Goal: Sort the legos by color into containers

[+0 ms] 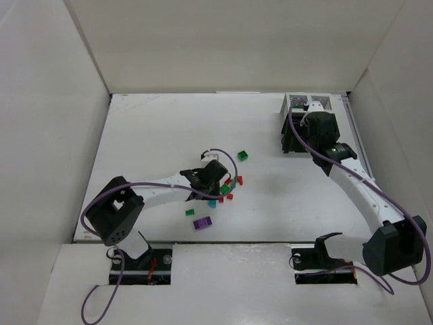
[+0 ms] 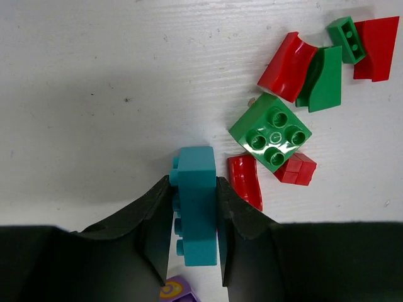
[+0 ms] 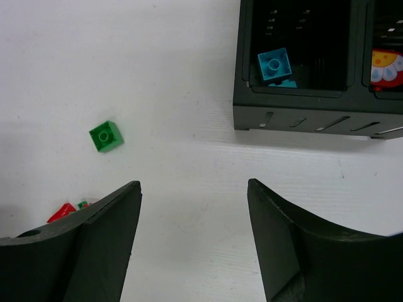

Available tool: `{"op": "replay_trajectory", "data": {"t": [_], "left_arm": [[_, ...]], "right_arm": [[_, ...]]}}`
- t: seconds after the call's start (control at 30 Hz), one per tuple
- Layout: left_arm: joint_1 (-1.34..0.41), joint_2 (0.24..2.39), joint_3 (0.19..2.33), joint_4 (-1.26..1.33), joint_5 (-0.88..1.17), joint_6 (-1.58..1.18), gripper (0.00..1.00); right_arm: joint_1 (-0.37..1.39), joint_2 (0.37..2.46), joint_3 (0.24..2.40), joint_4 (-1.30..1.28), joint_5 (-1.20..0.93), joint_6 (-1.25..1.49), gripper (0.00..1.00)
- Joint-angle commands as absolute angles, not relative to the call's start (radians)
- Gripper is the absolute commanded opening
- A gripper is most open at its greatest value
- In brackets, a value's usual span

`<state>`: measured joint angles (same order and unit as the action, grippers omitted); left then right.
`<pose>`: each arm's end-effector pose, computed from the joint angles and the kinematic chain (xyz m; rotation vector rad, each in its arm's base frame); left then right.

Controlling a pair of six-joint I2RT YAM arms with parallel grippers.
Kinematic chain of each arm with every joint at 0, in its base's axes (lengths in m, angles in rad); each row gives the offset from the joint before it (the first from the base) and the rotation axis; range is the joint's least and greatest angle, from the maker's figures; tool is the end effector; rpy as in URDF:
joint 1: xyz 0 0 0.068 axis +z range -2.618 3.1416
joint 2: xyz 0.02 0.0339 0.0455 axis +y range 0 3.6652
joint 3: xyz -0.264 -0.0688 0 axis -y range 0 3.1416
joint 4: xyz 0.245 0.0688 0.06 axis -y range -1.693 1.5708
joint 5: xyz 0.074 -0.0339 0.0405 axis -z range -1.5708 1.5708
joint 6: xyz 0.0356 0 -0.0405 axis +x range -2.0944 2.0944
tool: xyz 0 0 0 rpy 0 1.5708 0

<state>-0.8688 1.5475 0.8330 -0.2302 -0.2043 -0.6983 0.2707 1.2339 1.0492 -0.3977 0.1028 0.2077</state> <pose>0.2006 -0.2260 0.1740 0.1318 2.5286 -0.3944 0.2669 0.0703 0.3165 -0.0082 2.1544 0.1673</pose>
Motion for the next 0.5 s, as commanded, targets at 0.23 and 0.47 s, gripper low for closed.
{"op": "replay_trajectory", "data": {"t": [0.23, 0.47], "left_arm": [[-0.873, 1.419, 0.888, -0.253, -0.244, -0.655, 0.04], [-0.835, 1.123, 0.877, -0.001, -0.111, -0.327, 0.0]], "right_arm": [[0.287, 1.177, 1.031, -0.354, 0.068, 0.186, 0.73], [0.287, 1.118, 1.006, -0.203, -0.502, 0.009, 0.74]]}}
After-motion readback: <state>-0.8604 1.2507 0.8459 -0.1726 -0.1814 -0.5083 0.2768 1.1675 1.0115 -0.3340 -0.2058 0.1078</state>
